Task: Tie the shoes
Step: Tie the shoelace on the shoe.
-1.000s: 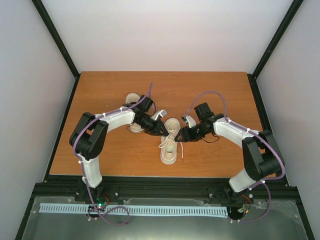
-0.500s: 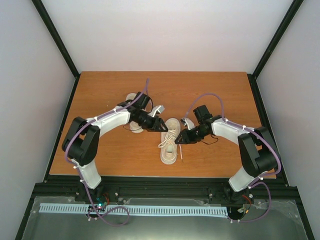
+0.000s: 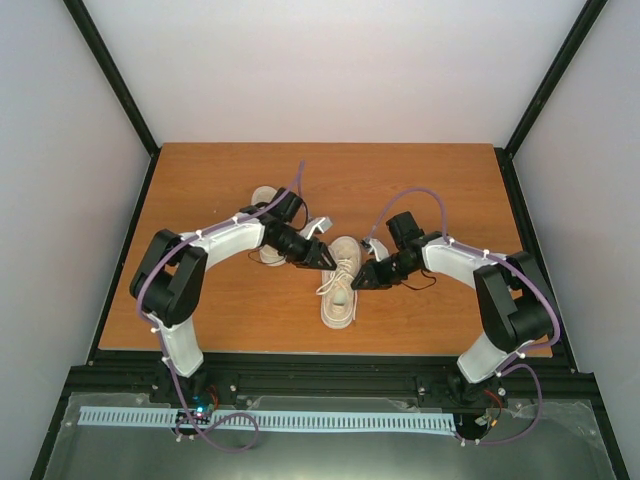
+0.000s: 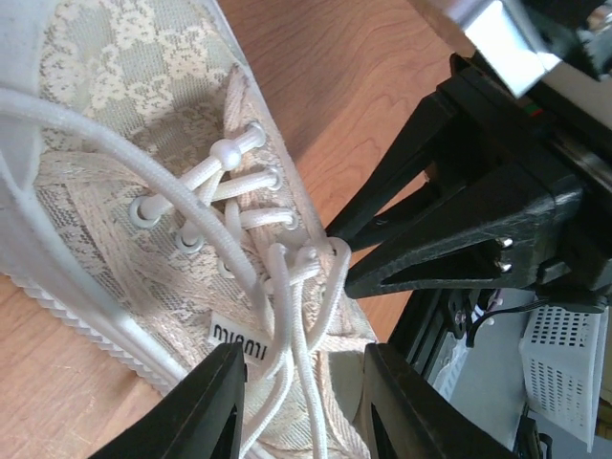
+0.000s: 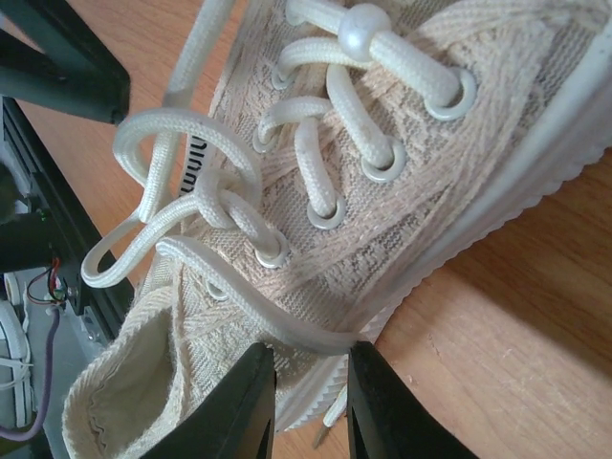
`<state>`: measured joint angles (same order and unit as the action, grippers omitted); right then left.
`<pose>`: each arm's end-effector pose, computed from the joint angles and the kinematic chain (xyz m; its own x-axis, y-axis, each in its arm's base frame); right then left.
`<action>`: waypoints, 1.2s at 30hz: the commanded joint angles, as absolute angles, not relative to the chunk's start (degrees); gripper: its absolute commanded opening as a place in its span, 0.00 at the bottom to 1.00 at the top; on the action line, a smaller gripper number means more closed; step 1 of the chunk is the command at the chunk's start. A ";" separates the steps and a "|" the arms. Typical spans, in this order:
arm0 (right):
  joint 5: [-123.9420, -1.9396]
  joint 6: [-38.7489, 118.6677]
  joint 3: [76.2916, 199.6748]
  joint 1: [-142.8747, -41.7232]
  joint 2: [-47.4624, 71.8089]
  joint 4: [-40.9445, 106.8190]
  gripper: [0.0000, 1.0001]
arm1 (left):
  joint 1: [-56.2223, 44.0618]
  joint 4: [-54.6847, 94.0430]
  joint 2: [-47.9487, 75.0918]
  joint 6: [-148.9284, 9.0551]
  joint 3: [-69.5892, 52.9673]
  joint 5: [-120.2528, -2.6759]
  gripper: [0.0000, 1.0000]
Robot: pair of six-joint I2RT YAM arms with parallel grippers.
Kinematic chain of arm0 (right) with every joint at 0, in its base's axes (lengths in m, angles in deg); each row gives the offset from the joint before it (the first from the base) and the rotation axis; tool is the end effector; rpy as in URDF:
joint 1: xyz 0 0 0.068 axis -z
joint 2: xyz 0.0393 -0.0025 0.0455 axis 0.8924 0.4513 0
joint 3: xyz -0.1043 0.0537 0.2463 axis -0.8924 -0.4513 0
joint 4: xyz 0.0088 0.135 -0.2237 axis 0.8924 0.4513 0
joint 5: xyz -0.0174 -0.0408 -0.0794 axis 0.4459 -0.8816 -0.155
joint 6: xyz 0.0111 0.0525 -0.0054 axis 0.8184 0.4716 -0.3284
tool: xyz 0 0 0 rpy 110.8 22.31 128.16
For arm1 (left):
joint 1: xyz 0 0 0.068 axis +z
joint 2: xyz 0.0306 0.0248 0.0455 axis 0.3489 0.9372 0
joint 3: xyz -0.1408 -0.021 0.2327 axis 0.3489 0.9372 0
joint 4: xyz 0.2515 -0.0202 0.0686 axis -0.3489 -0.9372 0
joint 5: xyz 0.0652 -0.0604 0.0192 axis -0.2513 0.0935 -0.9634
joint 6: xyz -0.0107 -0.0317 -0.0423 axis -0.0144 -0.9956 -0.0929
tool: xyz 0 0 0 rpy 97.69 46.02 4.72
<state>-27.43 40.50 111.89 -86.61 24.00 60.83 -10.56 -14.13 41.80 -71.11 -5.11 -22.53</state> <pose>0.2507 0.1352 0.1575 -0.9269 -0.3000 -0.2256 -0.3700 0.6283 0.6844 0.2929 -0.2063 0.1900 -0.8990 0.3647 -0.2425 0.4135 0.5247 -0.7441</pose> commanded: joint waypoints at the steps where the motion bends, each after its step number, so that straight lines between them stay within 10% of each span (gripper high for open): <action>1: -26.88 40.00 112.55 -86.48 24.73 59.91 0.20 | -10.96 -14.73 43.71 -69.05 -6.81 -22.15 0.37; 10: -26.46 40.00 113.54 -86.45 24.54 60.48 0.04 | -11.63 -14.70 45.64 -68.82 -7.60 -21.96 0.32; 22: -27.52 40.43 114.18 -86.50 22.95 62.29 0.03 | -11.68 -14.43 44.08 -69.57 -7.61 -24.63 0.01; 36: -28.30 41.11 120.77 -86.59 20.33 68.28 0.03 | -11.64 -17.23 41.35 -68.77 -11.17 -26.57 0.01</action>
